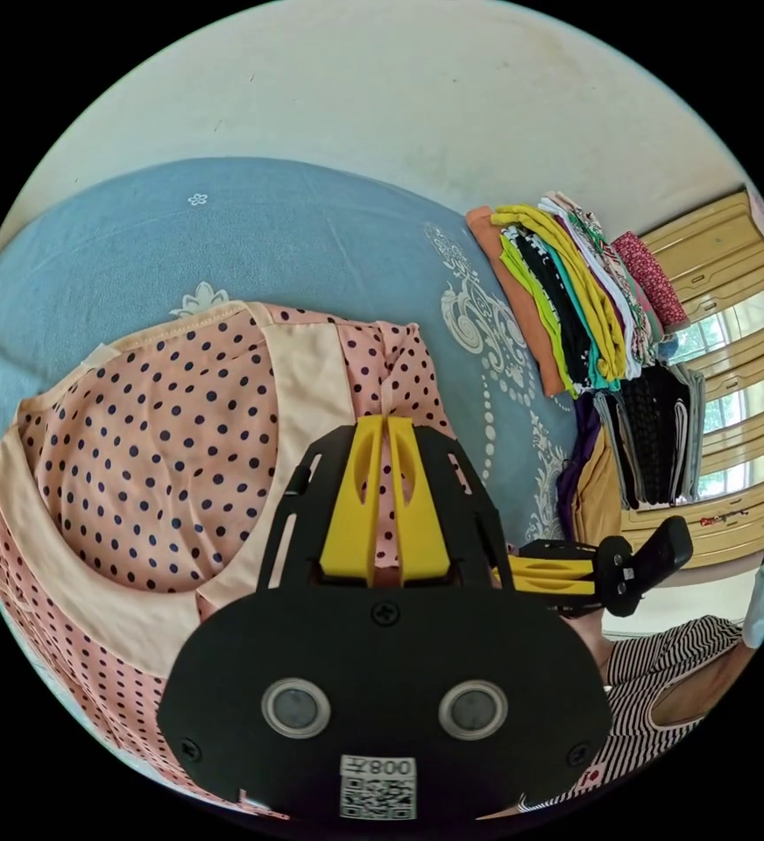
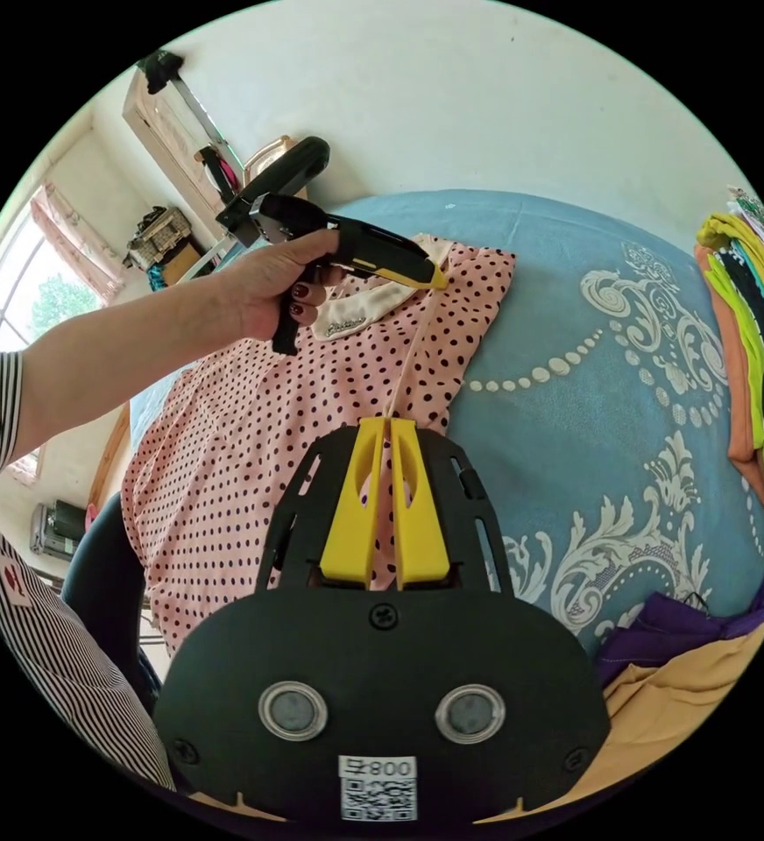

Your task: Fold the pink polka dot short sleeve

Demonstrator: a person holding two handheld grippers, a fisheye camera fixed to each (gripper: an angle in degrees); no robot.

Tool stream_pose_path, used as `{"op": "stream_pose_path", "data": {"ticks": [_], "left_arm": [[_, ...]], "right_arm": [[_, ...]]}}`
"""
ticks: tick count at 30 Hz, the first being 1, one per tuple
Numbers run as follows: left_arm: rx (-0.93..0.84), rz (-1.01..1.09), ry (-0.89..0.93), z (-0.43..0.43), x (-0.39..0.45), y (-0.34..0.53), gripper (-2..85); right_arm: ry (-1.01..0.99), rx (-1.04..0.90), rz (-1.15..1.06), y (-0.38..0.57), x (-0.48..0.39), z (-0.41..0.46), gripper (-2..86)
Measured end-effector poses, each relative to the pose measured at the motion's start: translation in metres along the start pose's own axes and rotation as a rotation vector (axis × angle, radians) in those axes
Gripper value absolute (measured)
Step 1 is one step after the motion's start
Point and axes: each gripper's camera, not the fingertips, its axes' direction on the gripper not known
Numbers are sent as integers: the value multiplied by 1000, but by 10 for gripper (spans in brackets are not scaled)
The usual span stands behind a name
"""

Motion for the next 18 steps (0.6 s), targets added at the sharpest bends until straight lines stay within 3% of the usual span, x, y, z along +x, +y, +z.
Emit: {"op": "stream_pose_path", "data": {"ticks": [10,14,18], "left_arm": [[114,67,-101,-19,18,7,22],[66,101,-196,-10,28,4,27],[62,79,-174,-8,22,6,37]], "right_arm": [[-43,-26,26,-6,19,40,9],[-60,-28,33,-7,26,50,9],[-76,-29,39,-8,35,60,9]]}}
